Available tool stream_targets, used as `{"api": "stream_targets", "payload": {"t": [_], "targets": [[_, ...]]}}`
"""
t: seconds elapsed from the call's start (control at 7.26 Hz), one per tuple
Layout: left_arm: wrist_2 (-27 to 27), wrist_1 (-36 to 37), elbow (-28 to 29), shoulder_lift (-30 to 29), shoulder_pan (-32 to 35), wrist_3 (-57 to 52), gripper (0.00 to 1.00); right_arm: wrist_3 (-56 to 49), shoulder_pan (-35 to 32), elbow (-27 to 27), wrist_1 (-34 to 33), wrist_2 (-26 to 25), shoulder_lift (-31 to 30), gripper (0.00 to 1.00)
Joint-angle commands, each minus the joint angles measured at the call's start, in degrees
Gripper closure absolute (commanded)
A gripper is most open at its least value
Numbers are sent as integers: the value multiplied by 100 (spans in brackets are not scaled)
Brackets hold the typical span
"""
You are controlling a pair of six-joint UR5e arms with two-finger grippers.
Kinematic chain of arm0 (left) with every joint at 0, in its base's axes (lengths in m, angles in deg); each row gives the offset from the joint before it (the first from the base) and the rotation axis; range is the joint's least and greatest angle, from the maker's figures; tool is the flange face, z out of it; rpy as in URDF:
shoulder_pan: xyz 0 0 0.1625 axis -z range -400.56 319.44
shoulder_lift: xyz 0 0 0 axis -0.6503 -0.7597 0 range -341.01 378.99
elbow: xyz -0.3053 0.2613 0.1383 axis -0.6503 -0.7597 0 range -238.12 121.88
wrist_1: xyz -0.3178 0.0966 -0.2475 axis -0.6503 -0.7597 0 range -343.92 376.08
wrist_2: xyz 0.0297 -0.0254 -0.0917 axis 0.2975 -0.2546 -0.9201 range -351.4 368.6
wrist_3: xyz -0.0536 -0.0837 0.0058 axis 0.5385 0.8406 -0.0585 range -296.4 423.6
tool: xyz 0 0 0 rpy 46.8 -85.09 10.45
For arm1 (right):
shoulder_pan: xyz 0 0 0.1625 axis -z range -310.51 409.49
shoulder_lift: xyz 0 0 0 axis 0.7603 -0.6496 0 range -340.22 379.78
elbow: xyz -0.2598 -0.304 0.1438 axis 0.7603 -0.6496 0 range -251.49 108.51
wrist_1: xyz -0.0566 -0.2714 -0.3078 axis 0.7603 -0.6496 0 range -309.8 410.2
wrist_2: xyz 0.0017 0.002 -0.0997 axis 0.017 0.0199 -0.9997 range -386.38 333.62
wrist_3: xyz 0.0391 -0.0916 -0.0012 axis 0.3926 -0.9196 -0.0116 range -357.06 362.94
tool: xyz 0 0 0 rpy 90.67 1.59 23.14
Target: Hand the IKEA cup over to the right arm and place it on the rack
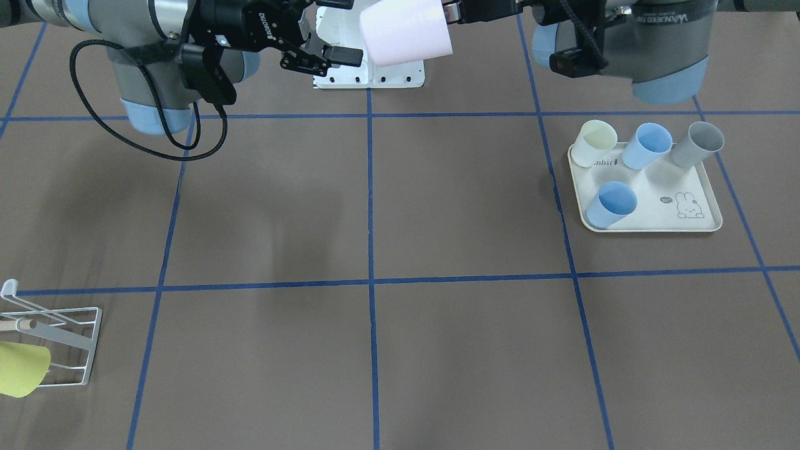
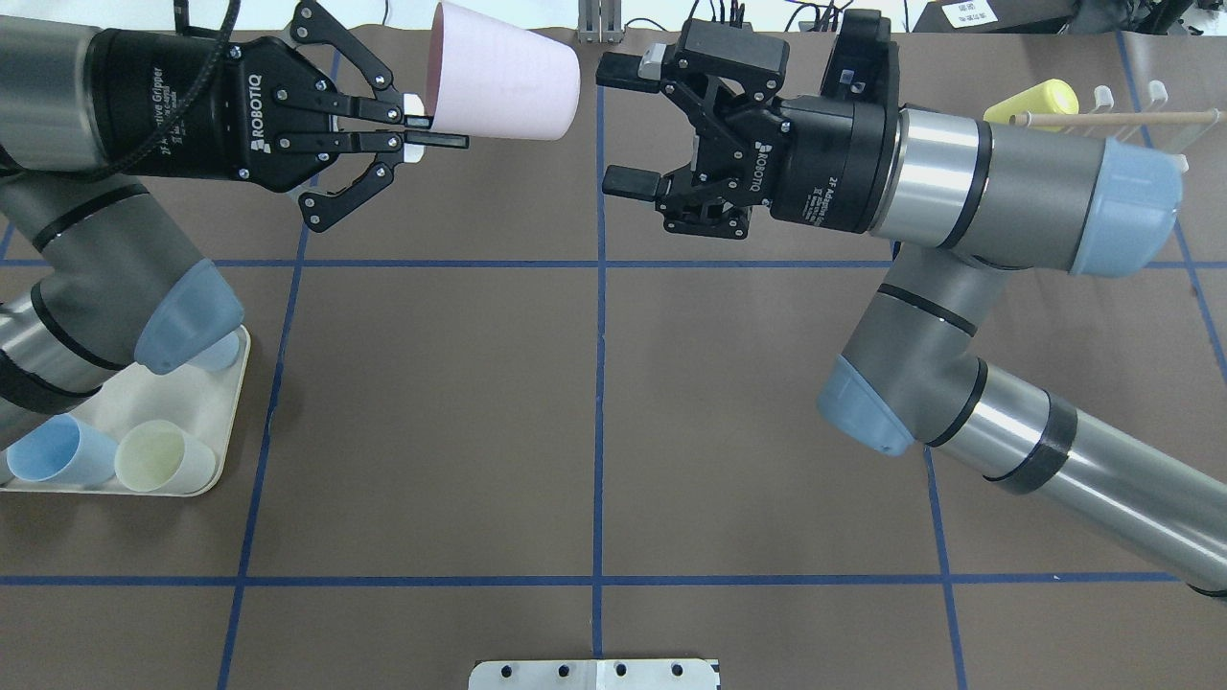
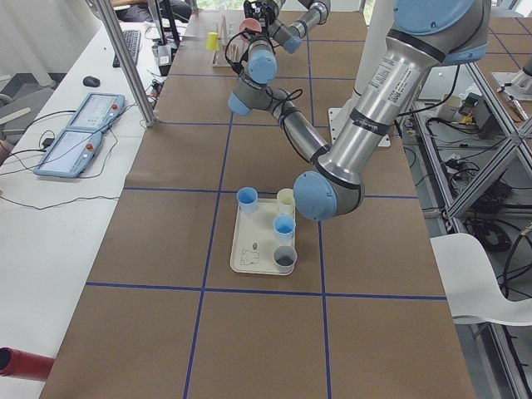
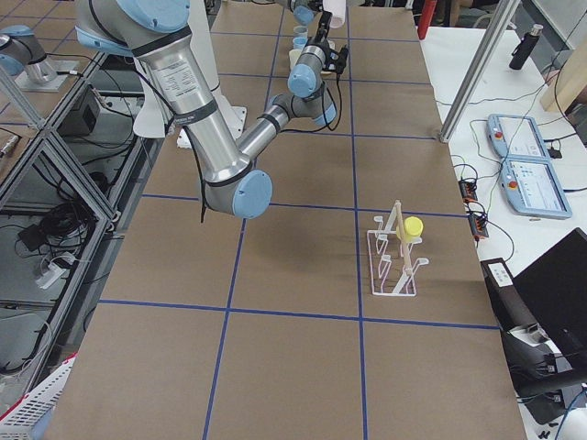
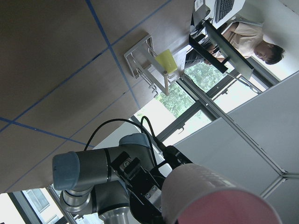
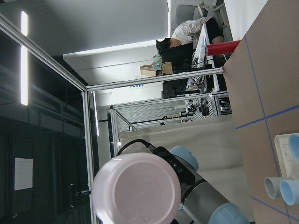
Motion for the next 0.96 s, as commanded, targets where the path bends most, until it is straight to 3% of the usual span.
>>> {"api": "stream_targets", "payload": {"t": [0.0,0.55,0.69,0.83], "targets": [[40,-31,-2,-14,-121,25,100,181,23,-35,187,-209,33,1],[137,-31,-10,-164,-376,25,100,190,102,-62,196,-342,51,2],[137,-31,-10,-164,-403,25,100,181,102,-62,196,-342,59,6],[137,-31,-10,-164,-412,25,100,190,102,-53,196,-342,59,20]]}}
